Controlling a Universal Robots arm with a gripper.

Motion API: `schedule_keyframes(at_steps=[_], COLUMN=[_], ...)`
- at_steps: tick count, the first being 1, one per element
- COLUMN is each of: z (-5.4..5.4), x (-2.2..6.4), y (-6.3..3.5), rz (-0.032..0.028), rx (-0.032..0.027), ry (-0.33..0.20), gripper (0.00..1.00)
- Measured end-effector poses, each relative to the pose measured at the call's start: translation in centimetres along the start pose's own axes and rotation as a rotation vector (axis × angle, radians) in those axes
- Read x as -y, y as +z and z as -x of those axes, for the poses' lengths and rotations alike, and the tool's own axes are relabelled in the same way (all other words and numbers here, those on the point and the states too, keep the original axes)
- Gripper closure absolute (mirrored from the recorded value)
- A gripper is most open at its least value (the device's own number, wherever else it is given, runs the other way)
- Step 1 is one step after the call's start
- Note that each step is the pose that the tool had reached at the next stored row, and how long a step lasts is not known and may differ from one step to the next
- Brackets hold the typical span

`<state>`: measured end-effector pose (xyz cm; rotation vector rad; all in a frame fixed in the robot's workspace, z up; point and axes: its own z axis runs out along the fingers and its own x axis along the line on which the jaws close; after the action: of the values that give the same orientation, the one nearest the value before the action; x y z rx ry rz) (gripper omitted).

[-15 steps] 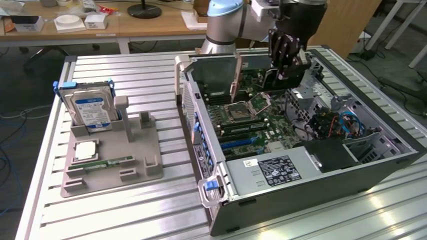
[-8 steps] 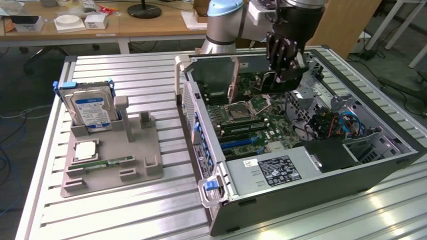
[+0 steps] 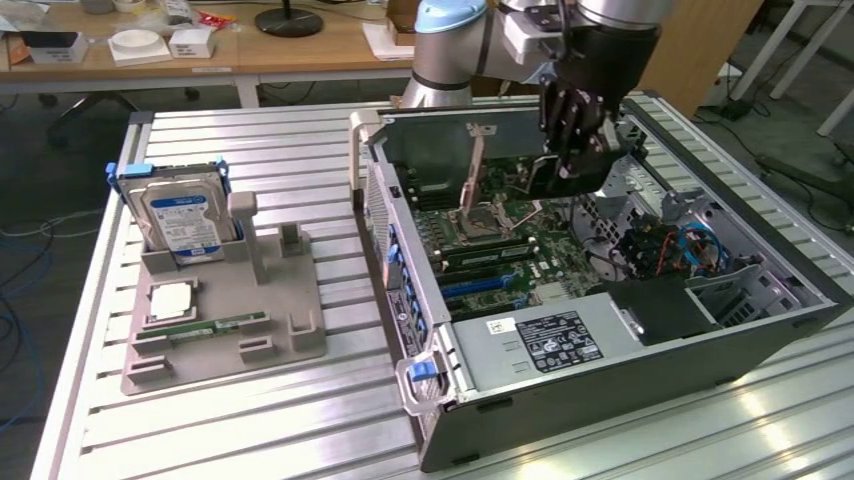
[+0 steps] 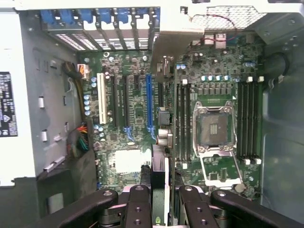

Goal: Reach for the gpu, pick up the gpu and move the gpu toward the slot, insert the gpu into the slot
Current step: 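Insert the gpu into the slot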

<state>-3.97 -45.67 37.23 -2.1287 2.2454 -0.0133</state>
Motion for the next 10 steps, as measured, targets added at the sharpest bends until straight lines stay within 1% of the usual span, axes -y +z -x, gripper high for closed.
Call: schedule_keyframes(at_steps=[3,10], z=[-0.65,-0.81], x=[0.03,-0.04], y=[0.11,1.03], rz=[0.0,0.0], rx=[-0.0001,0.0001], ry=[0.0,-0.005], gripper=[0.73,0.73])
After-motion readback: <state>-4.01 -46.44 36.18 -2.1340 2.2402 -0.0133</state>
